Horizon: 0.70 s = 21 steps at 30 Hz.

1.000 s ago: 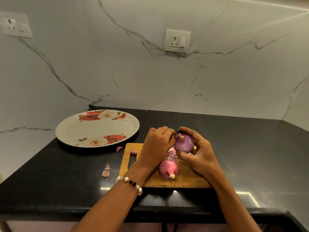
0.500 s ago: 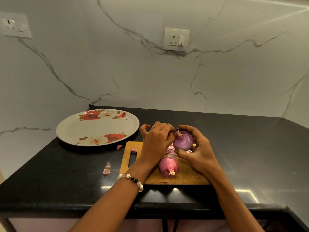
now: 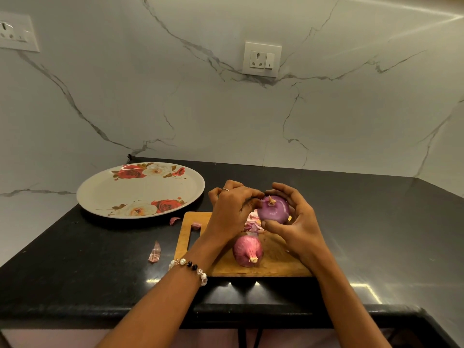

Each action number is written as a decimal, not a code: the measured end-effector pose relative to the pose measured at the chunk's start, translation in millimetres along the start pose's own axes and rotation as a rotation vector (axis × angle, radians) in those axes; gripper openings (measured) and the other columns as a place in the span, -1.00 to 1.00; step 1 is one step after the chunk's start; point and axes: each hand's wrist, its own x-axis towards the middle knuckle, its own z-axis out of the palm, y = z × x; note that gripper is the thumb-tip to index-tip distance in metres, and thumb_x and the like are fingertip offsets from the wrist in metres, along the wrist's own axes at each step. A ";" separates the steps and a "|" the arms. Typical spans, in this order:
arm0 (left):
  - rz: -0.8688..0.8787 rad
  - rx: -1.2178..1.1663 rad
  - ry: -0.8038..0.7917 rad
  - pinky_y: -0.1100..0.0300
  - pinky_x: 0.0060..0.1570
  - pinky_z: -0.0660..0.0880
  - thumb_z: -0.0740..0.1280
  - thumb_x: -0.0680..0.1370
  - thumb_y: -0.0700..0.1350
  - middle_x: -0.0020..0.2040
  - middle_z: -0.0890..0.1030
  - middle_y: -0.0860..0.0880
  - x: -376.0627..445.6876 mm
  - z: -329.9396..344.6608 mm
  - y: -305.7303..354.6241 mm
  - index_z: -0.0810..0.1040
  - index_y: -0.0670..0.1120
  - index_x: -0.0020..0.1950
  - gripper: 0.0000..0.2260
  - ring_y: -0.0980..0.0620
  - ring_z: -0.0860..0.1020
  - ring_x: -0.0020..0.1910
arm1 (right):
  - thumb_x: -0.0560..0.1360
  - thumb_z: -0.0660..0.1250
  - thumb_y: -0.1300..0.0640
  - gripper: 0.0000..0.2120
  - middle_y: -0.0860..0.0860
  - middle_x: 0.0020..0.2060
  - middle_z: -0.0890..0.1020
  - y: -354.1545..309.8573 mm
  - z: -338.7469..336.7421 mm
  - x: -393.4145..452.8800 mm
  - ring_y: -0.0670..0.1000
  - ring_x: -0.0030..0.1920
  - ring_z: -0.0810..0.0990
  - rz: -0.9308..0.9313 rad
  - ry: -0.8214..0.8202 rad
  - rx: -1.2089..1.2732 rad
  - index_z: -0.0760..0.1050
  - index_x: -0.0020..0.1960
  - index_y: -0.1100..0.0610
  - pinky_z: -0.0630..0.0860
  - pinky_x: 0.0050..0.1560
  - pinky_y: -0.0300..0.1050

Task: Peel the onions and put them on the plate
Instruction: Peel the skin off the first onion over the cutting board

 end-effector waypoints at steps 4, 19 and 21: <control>-0.070 -0.045 -0.003 -0.17 -0.05 0.42 0.43 0.46 -0.10 -0.12 0.66 -0.04 -0.1 -3.3 -0.5 0.69 -0.07 0.00 -0.85 0.11 0.44 -0.04 | 0.31 0.57 0.42 -0.27 0.02 0.21 0.58 2.5 -1.5 0.2 -0.02 0.22 0.59 0.011 -0.024 0.014 0.38 0.36 0.05 0.59 0.08 -0.22; 0.092 0.122 -0.057 0.38 -0.16 0.31 0.38 0.48 -0.17 -0.20 0.65 -0.10 -2.5 -7.7 4.8 0.66 -0.21 -0.06 -0.87 0.04 0.47 -0.10 | 0.32 0.56 0.40 -0.29 0.00 0.22 0.57 4.3 0.3 -0.4 -0.01 0.21 0.59 0.004 -0.063 -0.017 0.40 0.38 0.08 0.60 0.13 -0.16; 0.036 0.080 -0.048 0.45 -0.17 0.27 0.41 0.47 -0.21 -0.18 0.64 -0.11 -1.6 -9.8 6.8 0.66 -0.21 -0.05 -0.89 0.10 0.42 -0.08 | 0.30 0.57 0.32 -0.29 0.00 0.23 0.57 3.3 1.0 -0.8 -0.01 0.23 0.59 0.003 -0.064 -0.020 0.40 0.39 0.08 0.59 0.13 -0.17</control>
